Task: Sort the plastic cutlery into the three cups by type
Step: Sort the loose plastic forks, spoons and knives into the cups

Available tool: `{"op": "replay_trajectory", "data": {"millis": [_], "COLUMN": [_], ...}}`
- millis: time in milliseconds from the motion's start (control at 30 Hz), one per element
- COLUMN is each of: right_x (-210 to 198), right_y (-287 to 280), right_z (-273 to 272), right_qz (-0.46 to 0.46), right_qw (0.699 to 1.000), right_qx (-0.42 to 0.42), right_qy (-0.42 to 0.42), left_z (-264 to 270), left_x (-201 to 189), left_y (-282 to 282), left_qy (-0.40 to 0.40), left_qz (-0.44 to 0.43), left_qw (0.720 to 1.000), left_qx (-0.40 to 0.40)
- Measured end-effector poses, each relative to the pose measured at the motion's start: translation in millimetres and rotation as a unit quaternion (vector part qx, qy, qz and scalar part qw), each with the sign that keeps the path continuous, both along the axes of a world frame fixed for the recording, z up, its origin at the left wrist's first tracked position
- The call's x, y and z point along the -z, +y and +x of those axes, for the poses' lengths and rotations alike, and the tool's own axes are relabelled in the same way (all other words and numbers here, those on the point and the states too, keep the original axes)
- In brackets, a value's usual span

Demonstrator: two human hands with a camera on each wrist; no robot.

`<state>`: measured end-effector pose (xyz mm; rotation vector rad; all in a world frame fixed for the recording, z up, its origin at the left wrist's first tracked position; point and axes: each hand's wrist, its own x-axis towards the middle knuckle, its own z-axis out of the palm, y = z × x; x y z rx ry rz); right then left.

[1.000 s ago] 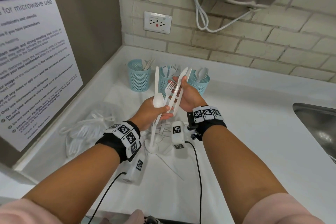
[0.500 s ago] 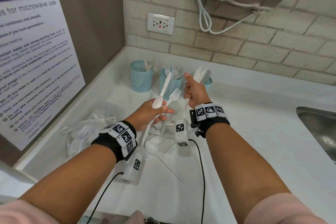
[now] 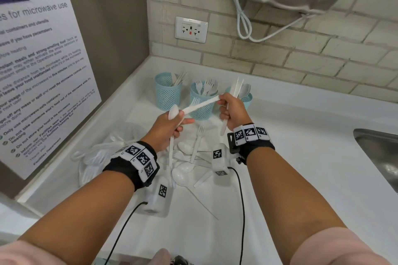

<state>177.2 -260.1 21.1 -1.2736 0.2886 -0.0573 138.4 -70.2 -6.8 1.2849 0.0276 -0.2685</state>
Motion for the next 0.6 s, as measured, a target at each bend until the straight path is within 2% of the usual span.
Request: {"op": "replay_trajectory", "data": {"millis": [133,200,267,367,433,533,600], "right_x": [10.8,13.5,13.2,10.2,6.8,-1.5,-3.8], "right_y": [-5.4,-6.7,-7.6,-8.6,-8.2,-0.4,7.8], "right_z": [-4.3,-6.7,-7.7,-9.1,-14.8,-27.1,-28.5], "right_qz": [0.017,0.014,-0.020,-0.121,-0.202,-0.317,-0.347], "right_qw": [0.996,0.990,0.985,0.974,0.950,0.891,0.860], "right_qx": [-0.081,-0.132,-0.162,-0.185,-0.229,-0.318,-0.370], "right_qy": [0.040,0.054,0.054,0.056,0.069,0.067,0.059], "left_z": [6.7,8.6,9.2,9.4,10.4,10.3,8.5], "left_x": [-2.2,-3.3,-4.7,-9.7,-14.6,-24.3,-28.2], "left_y": [0.6,1.9,6.5,16.4,21.9,20.8,16.2], "left_qy": [-0.045,-0.051,-0.054,-0.069,-0.087,-0.125,-0.149], "left_qz": [0.047,0.068,0.107,0.167,0.210,0.264,0.254], "left_qw": [0.993,0.989,0.987,0.982,0.973,0.956,0.955], "left_qx": [-0.098,-0.120,-0.110,-0.063,-0.033,-0.007,-0.018]}}
